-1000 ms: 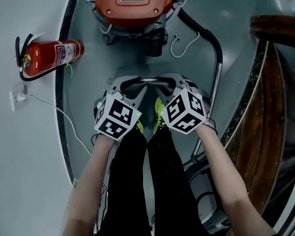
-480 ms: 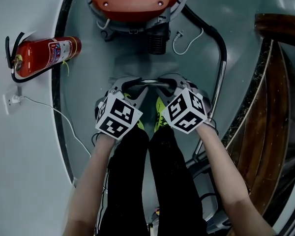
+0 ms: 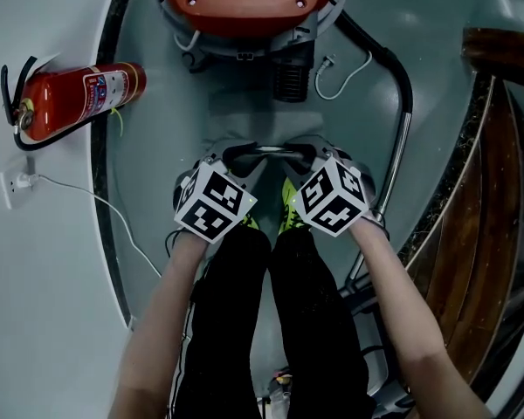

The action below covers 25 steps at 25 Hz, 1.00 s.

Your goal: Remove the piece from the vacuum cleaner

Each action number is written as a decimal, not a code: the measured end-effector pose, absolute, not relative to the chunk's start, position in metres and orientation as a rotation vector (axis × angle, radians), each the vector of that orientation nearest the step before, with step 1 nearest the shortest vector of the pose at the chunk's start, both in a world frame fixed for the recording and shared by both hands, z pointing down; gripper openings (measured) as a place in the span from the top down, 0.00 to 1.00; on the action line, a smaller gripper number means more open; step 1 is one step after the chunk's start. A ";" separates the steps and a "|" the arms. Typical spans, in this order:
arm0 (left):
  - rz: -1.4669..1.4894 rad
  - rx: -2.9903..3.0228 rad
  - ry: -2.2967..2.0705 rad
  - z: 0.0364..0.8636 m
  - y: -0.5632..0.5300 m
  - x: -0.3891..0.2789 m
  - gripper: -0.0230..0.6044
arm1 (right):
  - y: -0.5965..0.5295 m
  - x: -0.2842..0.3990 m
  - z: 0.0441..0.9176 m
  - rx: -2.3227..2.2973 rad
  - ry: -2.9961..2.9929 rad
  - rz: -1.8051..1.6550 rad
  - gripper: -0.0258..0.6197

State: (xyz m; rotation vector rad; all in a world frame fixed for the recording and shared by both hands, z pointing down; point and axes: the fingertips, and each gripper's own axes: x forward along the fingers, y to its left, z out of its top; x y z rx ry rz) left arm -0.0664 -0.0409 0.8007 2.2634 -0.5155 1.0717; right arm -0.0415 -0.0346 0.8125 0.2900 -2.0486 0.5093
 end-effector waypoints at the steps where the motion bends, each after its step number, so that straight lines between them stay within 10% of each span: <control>1: 1.072 2.259 -0.513 0.804 -0.041 -0.066 0.79 | -0.035 -0.041 0.816 0.287 -2.046 0.511 0.85; 25: 1.123 2.174 -0.408 0.866 -0.041 -0.063 0.79 | -0.033 -0.040 0.874 0.195 -1.998 0.582 0.85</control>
